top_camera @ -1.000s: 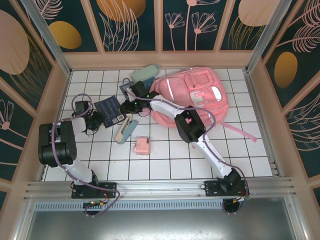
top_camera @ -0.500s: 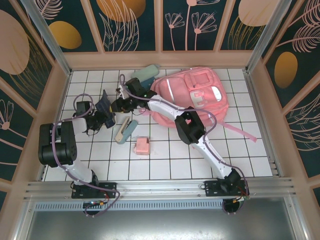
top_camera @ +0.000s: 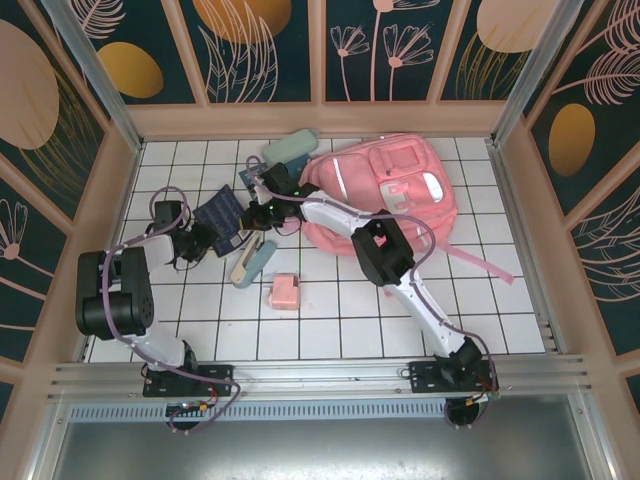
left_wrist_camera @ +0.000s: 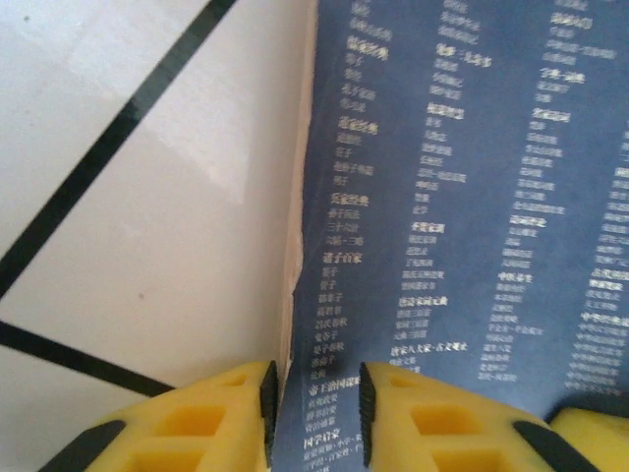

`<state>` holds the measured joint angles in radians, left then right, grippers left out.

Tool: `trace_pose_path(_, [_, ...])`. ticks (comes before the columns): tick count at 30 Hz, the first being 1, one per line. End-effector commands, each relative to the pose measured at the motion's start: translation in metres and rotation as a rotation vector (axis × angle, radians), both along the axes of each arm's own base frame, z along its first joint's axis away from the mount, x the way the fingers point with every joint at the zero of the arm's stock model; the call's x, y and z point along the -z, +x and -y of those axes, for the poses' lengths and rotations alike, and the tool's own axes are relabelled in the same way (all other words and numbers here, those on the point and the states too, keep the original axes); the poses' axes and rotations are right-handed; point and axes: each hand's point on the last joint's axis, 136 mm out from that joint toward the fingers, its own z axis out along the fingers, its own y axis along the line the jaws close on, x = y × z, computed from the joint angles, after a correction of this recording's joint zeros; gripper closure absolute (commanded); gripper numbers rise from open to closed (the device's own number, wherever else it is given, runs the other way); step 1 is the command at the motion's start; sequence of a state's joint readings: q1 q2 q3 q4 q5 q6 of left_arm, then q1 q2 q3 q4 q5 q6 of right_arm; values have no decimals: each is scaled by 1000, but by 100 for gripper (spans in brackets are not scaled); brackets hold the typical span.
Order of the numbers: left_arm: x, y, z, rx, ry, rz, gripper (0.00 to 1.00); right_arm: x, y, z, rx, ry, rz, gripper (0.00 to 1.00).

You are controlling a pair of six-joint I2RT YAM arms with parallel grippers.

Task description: Pack the student bag

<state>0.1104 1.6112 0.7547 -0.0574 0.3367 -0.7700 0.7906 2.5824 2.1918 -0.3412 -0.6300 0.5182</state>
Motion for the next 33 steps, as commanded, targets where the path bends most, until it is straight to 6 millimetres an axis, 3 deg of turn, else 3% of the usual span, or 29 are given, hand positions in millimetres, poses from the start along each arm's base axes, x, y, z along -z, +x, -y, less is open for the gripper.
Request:
trace_pose_path(1, [-46, 10, 4, 30, 4, 82, 60, -92, 16, 5, 24, 162, 92, 100])
trace_pose_path(5, [-90, 20, 8, 39, -14, 184, 31, -142, 30, 26, 59, 256, 128, 100])
trace_pose_path(8, [-122, 30, 18, 61, -82, 284, 22, -178, 37, 44, 74, 319, 150, 100])
trace_pose_path(17, [-201, 51, 53, 156, -364, 553, 21, -249, 41, 91, 96, 538, 121, 100])
trace_pose_path(22, [-235, 54, 58, 178, -417, 659, 15, -257, 44, 94, 112, 523, 143, 100])
trace_pose_path(26, [-245, 54, 63, 207, -397, 687, 10, -255, 47, 93, 122, 517, 135, 100])
trace_pose_path(33, [-220, 60, 72, 227, -396, 622, 10, -272, 42, 90, 89, 570, 137, 100])
